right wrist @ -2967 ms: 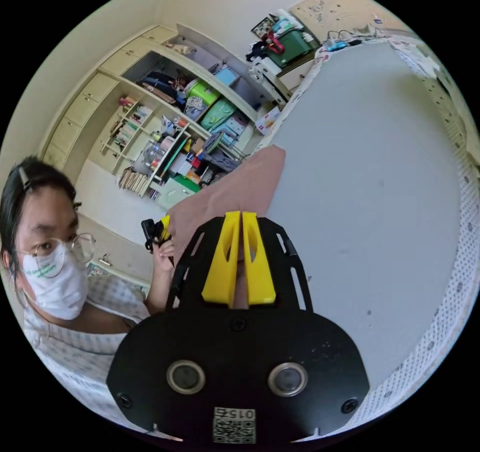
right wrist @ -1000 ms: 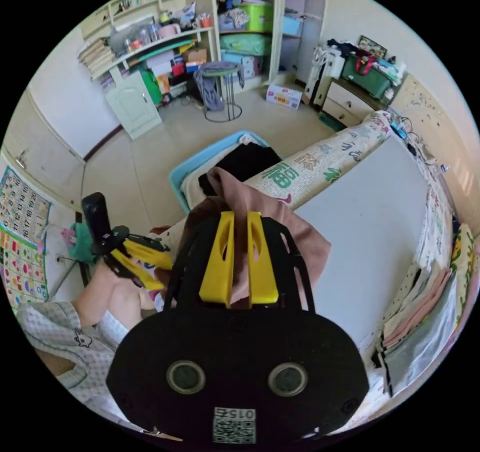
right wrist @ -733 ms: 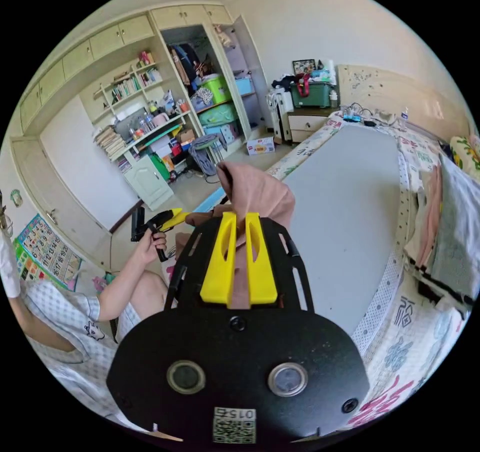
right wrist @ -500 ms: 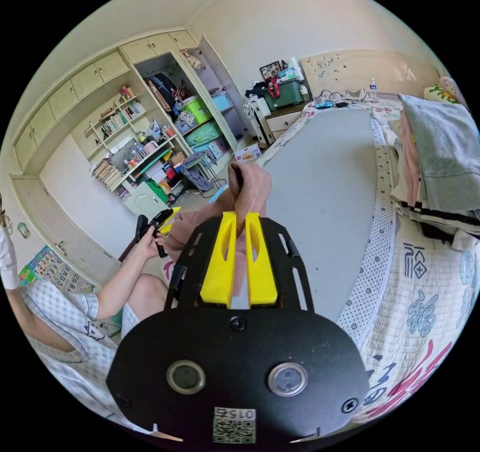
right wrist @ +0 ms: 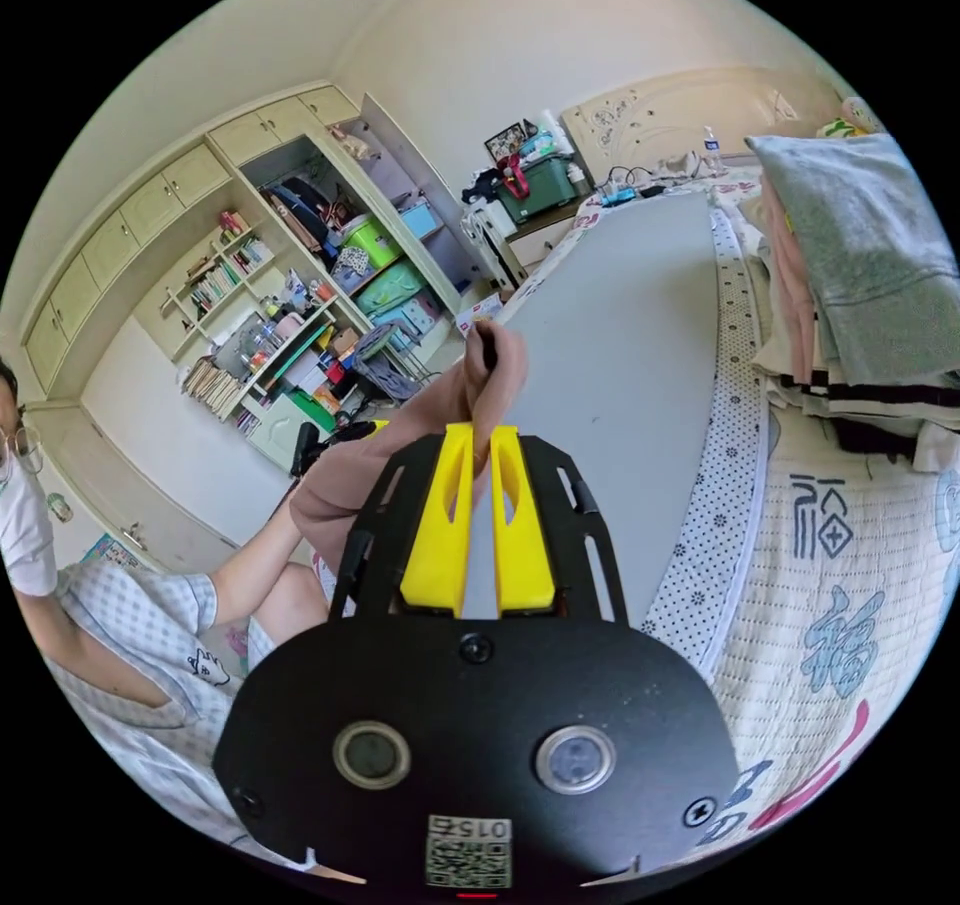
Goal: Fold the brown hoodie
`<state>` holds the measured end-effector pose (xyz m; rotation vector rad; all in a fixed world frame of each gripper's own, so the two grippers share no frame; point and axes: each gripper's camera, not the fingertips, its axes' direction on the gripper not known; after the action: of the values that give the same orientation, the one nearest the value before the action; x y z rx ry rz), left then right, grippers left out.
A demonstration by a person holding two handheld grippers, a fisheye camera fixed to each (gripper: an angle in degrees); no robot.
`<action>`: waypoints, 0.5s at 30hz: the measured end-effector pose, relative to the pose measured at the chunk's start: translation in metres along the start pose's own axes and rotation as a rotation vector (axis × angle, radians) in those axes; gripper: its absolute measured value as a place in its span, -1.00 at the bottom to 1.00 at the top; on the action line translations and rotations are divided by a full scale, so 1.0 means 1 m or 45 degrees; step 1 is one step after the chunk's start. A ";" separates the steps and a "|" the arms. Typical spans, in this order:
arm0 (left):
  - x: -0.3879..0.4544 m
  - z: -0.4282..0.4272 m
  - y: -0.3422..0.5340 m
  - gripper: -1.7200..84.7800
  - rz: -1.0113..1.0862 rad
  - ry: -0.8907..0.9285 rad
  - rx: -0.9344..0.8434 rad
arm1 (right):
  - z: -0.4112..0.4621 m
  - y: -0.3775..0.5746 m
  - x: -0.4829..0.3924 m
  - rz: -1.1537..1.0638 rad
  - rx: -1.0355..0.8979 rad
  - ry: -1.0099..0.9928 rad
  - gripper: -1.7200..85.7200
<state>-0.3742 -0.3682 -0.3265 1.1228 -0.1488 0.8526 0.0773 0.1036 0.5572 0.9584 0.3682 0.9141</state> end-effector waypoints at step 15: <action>0.179 -0.166 0.157 -0.88 1.026 0.097 0.506 | -0.170 0.119 -0.062 -0.214 0.771 0.214 -0.94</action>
<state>-0.4058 -0.1103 -0.1975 1.4161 -0.3959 1.6935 -0.1271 0.1759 0.5556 1.3790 0.8894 0.7396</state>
